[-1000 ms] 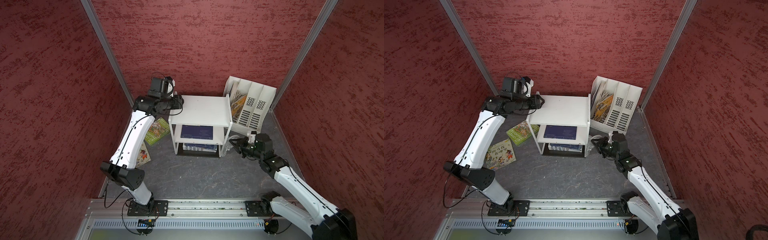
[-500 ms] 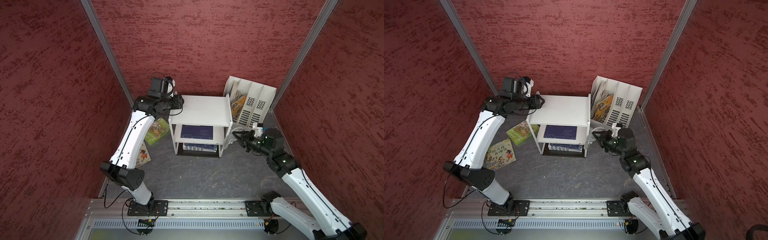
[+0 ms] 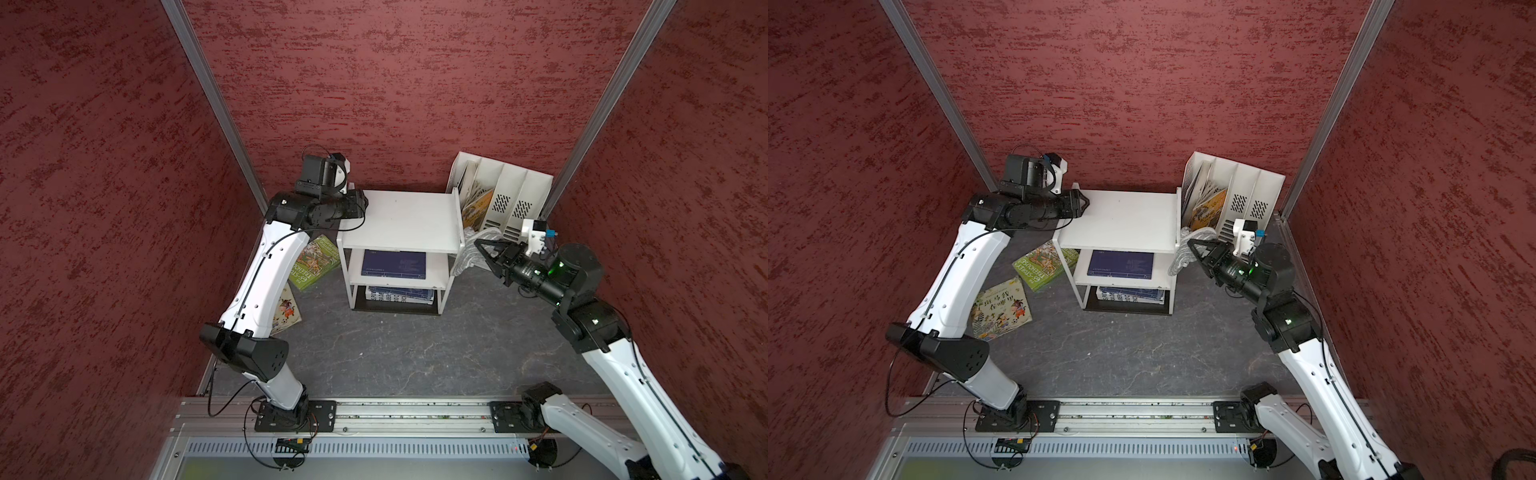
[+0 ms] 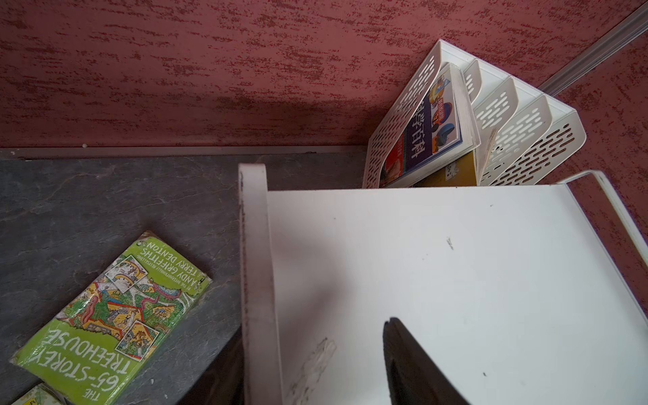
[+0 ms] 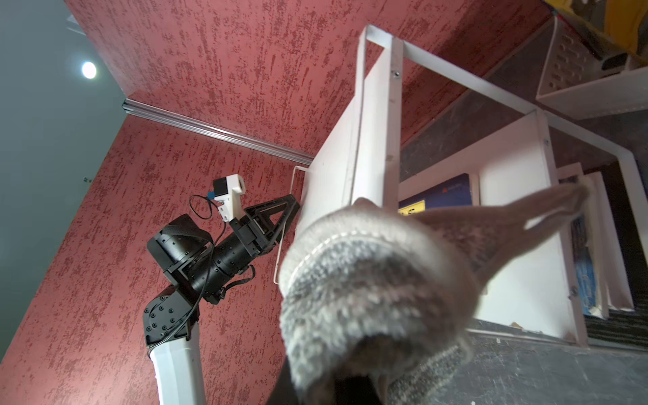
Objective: Wipe the bookshelf clean with a cloth
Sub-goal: Wipe the dust from the shelf.
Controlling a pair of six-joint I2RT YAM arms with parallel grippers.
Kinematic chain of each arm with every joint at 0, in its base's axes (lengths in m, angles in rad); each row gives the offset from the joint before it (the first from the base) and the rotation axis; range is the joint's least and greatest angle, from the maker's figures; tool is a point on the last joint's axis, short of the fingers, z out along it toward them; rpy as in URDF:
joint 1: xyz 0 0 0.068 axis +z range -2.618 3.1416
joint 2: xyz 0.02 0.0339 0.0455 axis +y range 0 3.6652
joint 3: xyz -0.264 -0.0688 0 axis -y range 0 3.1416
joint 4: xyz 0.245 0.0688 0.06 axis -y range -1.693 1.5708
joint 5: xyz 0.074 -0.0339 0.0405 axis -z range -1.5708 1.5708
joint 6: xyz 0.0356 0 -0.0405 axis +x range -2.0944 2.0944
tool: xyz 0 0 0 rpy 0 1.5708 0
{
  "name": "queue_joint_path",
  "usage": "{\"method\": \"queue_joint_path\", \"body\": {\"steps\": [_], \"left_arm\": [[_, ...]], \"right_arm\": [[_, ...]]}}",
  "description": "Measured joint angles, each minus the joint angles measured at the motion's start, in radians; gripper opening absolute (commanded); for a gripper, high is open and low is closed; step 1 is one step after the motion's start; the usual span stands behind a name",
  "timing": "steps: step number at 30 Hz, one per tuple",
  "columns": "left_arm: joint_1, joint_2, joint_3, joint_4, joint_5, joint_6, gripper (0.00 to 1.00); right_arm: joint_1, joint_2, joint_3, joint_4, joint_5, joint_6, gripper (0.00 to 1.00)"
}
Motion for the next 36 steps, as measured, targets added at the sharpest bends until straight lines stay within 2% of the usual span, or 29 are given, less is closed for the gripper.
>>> {"method": "queue_joint_path", "body": {"steps": [7, 14, 17, 26, 30, 33, 36], "left_arm": [[0.0, -0.011, -0.021, 0.018, 0.001, 0.0, 0.61], [0.004, -0.028, -0.035, 0.029, 0.028, -0.005, 0.8], [0.016, -0.046, -0.042, 0.02, 0.061, -0.015, 0.86], [0.15, -0.188, -0.114, -0.013, 0.13, -0.007, 0.9], [0.113, -0.358, -0.26, 0.119, 0.246, 0.035, 0.98], [0.073, -0.476, -0.385, 0.287, 0.397, 0.031, 1.0], [0.06, -0.529, -0.467, 0.479, 0.563, -0.02, 1.0]], "right_arm": [[0.0, 0.0, 0.031, -0.018, 0.0, -0.057, 0.0], [0.003, 0.007, 0.072, -0.06, -0.024, -0.172, 0.0], [0.014, 0.044, 0.14, -0.123, -0.027, -0.257, 0.0], [0.028, 0.117, 0.379, -0.314, 0.023, -0.53, 0.0], [0.028, 0.164, 0.435, -0.298, -0.049, -0.588, 0.0], [0.034, 0.216, 0.449, -0.216, -0.156, -0.587, 0.0], [0.04, 0.279, 0.448, -0.117, -0.26, -0.567, 0.0]]}}
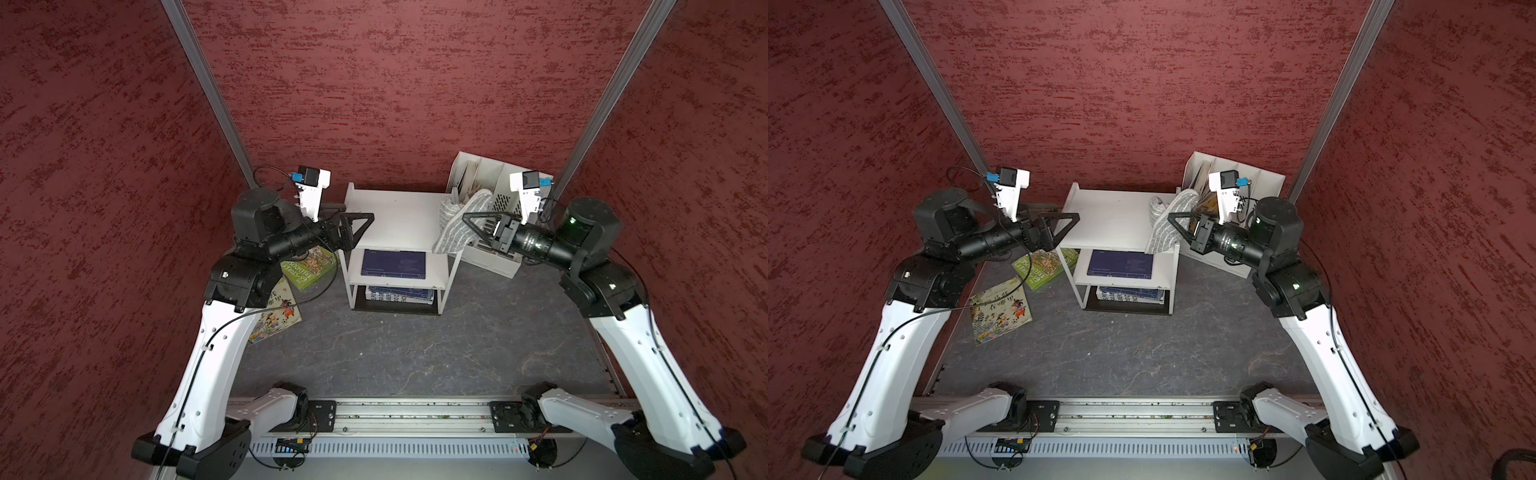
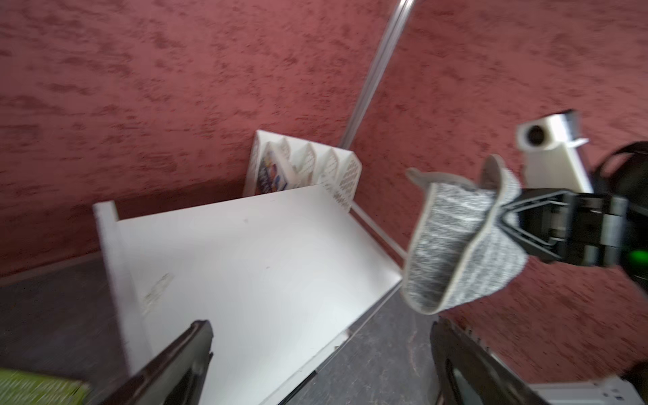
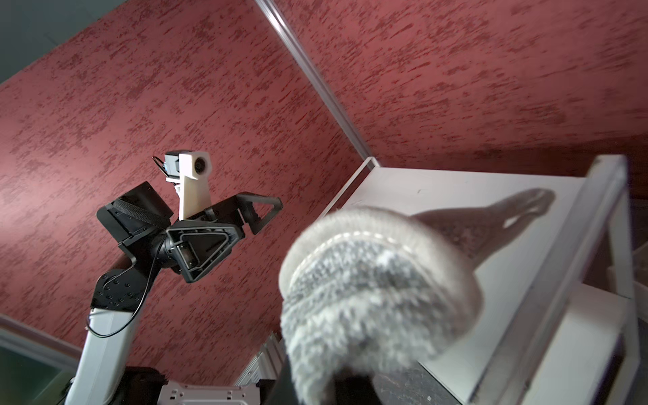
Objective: Wipe the bookshelf clean with a cloth
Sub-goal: Wipe the dust from the shelf, then adjust the cleaning item.
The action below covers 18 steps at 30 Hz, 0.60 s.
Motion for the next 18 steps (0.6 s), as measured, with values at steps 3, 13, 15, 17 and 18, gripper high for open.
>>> {"method": "queue_joint_path", "body": {"steps": [3, 13, 15, 17, 18], "left_arm": [[-0.012, 0.007, -0.032, 0.172, 0.143, -0.069, 1.0], [-0.153, 0.113, -0.066, 0.41, 0.318, -0.152, 1.0], [-0.168, 0.128, -0.065, 0.431, 0.327, -0.157, 1.0], [-0.181, 0.14, -0.064, 0.446, 0.336, -0.159, 0.99], [-0.188, 0.144, -0.064, 0.454, 0.34, -0.161, 0.99]], "right_arm": [[0.006, 0.039, 0.0, 0.092, -0.08, 0.03, 0.0], [0.063, 0.079, 0.0, 0.337, -0.201, 0.127, 0.0], [0.074, 0.089, 0.0, 0.356, -0.208, 0.135, 0.0], [0.081, 0.097, 0.0, 0.368, -0.21, 0.142, 0.0], [0.083, 0.101, 0.0, 0.372, -0.21, 0.145, 0.0]]}}
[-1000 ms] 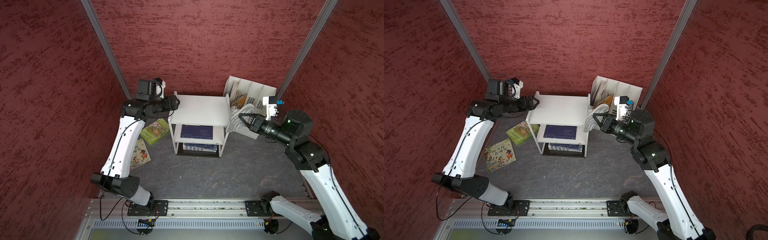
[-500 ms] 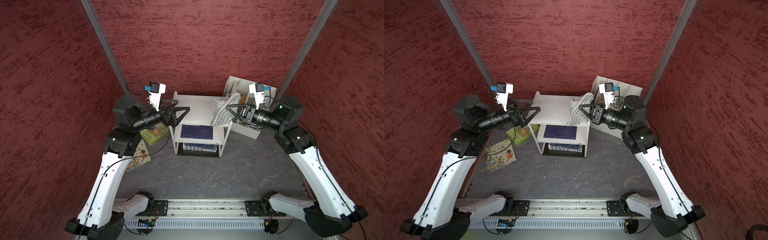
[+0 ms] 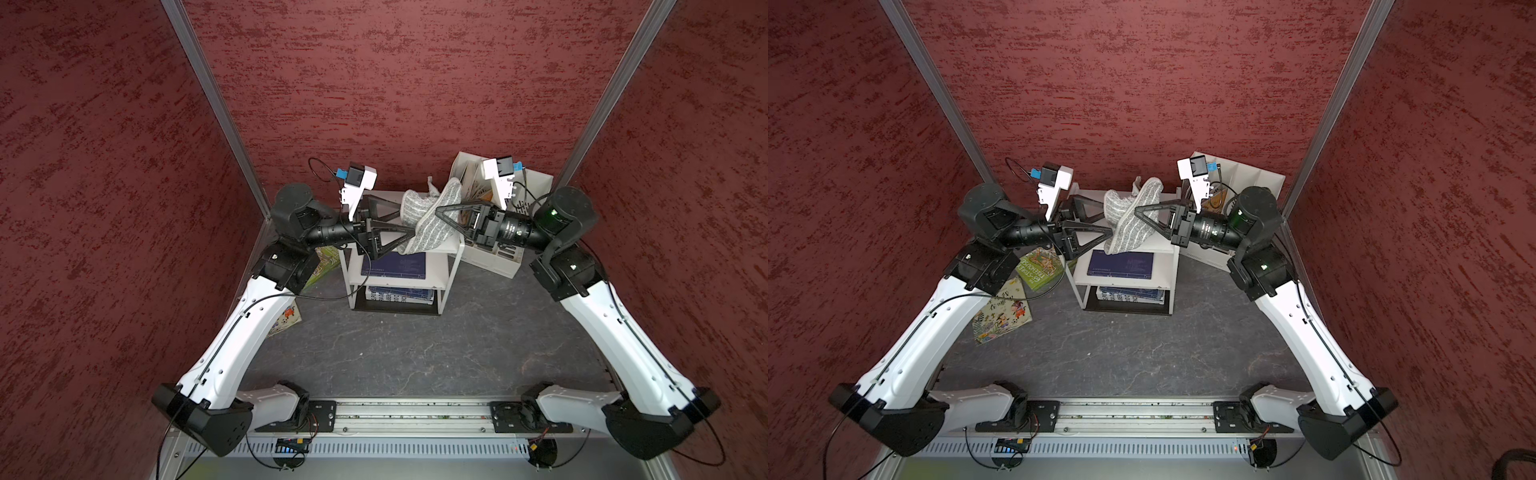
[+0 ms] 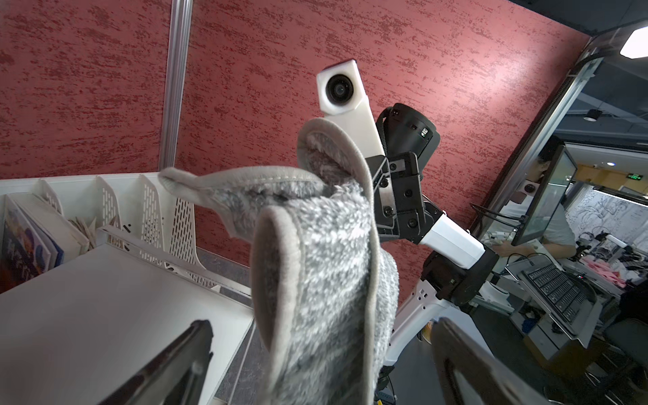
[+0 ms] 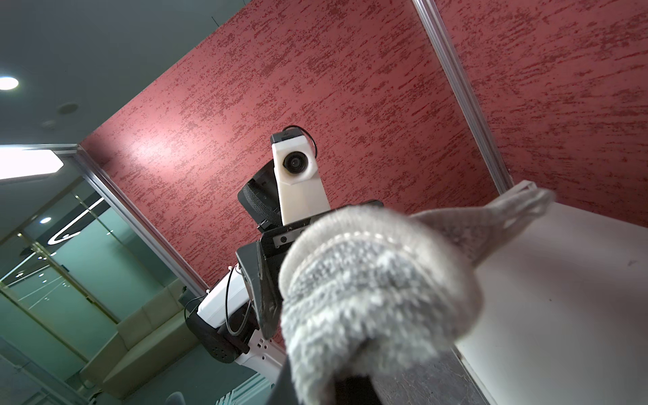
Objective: Wipe the bookshelf clean with a cloth
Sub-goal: Adjust the cleaning item.
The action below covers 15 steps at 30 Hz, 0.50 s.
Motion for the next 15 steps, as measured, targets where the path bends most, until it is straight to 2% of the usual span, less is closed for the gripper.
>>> {"method": "queue_joint_path", "body": {"steps": [3, 11, 15], "left_arm": [[-0.022, 0.016, 0.003, 0.024, 0.007, -0.007, 0.94], [-0.046, 0.052, 0.011, 0.055, 0.013, -0.024, 0.62], [-0.046, 0.061, 0.021, 0.059, 0.01, -0.027, 0.51]], "right_arm": [[0.008, 0.006, 0.0, 0.01, 0.0, 0.005, 0.0], [0.024, 0.02, 0.0, 0.014, 0.002, 0.002, 0.0], [0.029, 0.032, 0.023, -0.027, 0.004, -0.023, 0.0]]}}
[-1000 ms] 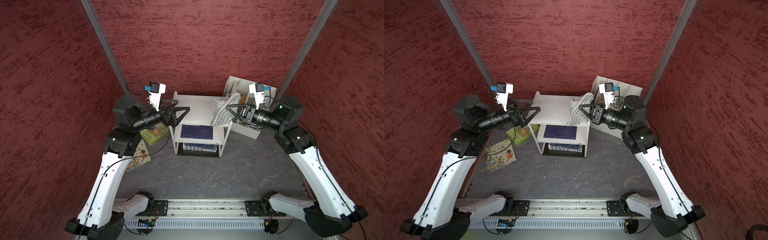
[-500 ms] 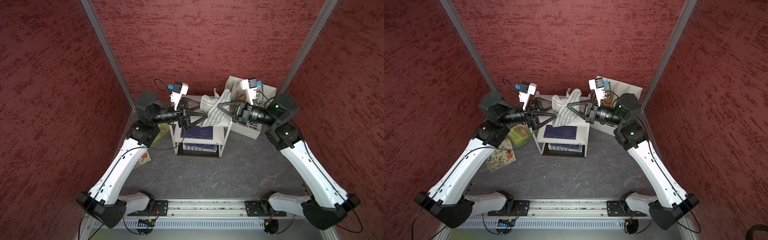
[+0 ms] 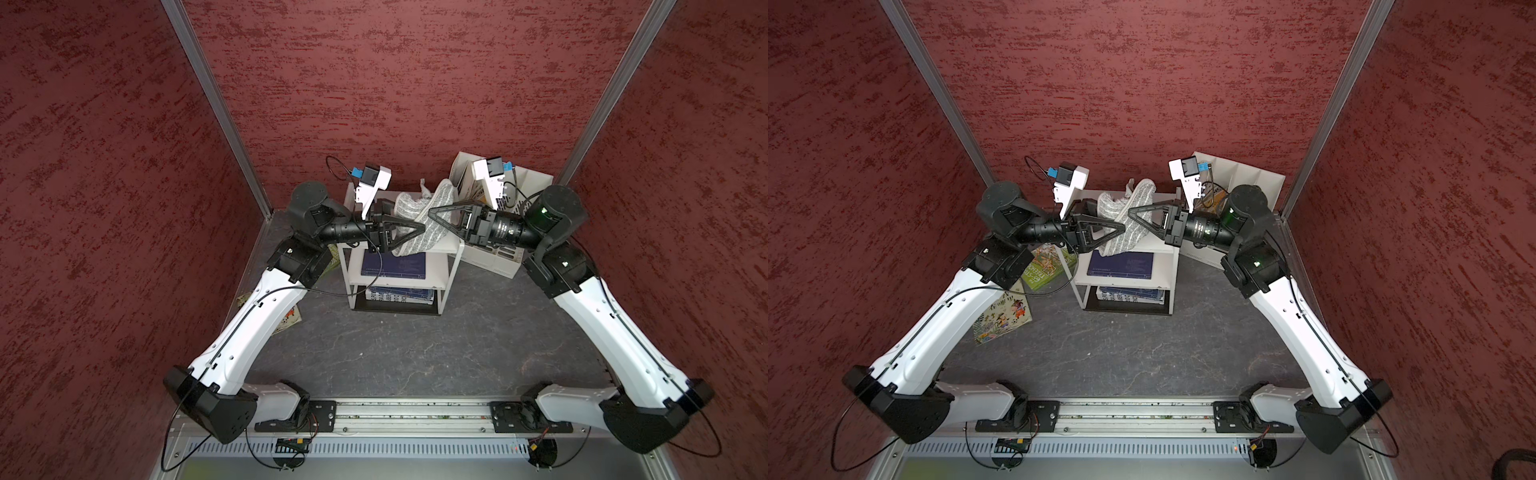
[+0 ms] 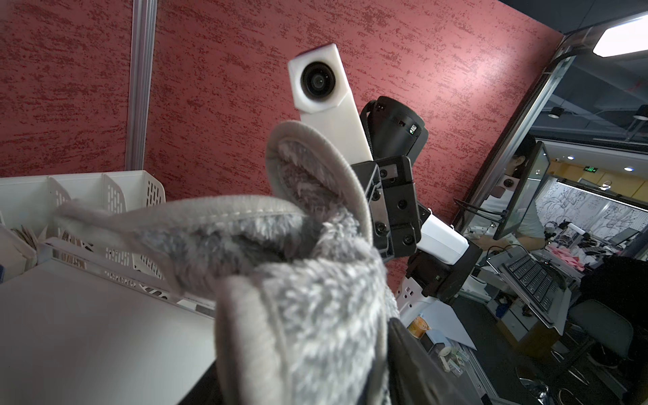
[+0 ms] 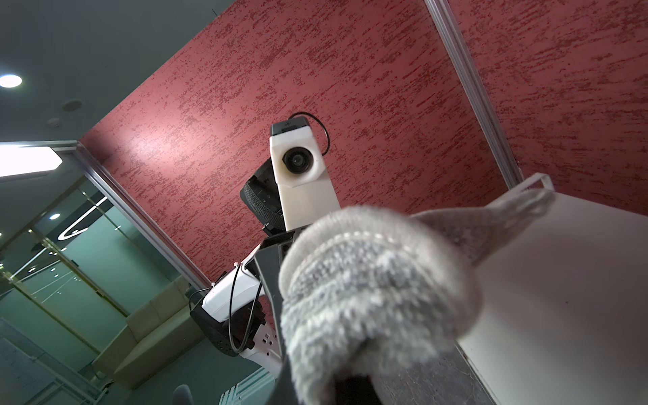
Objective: Wipe the bookshelf clean with a cloth
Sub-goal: Adjust the cleaning item, then hold the shelf at the center of the board.
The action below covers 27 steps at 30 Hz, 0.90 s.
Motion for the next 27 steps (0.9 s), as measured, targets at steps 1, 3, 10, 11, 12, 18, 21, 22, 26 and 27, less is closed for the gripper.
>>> {"method": "queue_joint_path", "body": {"steps": [1, 3, 10, 11, 12, 18, 21, 22, 26, 27], "left_arm": [[0.0, 0.004, 0.006, 0.0, 0.0, -0.003, 0.48], [0.0, 0.012, 0.014, 0.0, 0.0, -0.009, 0.39], [0.002, 0.018, 0.029, -0.046, -0.014, 0.019, 0.0], [0.001, 0.018, 0.031, -0.053, -0.018, 0.024, 0.0], [0.001, 0.018, 0.031, -0.06, -0.023, 0.028, 0.0], [0.13, -0.038, 0.002, -0.13, -0.107, 0.011, 0.0], [0.253, -0.099, -0.038, -0.163, -0.152, -0.016, 0.0], [0.288, -0.118, -0.047, -0.183, -0.166, -0.021, 0.0], [0.417, -0.204, -0.058, -0.303, -0.225, -0.016, 0.0], [0.446, -0.227, -0.058, -0.34, -0.245, -0.01, 0.0]], "right_arm": [[0.002, 0.004, 0.007, -0.01, 0.003, -0.008, 0.0], [0.007, 0.011, 0.021, -0.037, 0.01, -0.027, 0.0], [0.01, 0.013, 0.036, -0.105, 0.064, -0.072, 0.19], [0.011, 0.013, 0.039, -0.114, 0.069, -0.079, 0.22], [0.011, 0.013, 0.039, -0.122, 0.074, -0.084, 0.27], [0.009, 0.005, 0.095, -0.323, 0.206, -0.164, 0.58], [-0.002, -0.006, 0.108, -0.408, 0.293, -0.19, 0.67], [-0.006, -0.007, 0.117, -0.441, 0.329, -0.197, 0.68], [-0.015, 0.04, 0.235, -0.607, 0.471, -0.251, 0.71], [-0.015, 0.065, 0.282, -0.644, 0.498, -0.267, 0.73]]}}
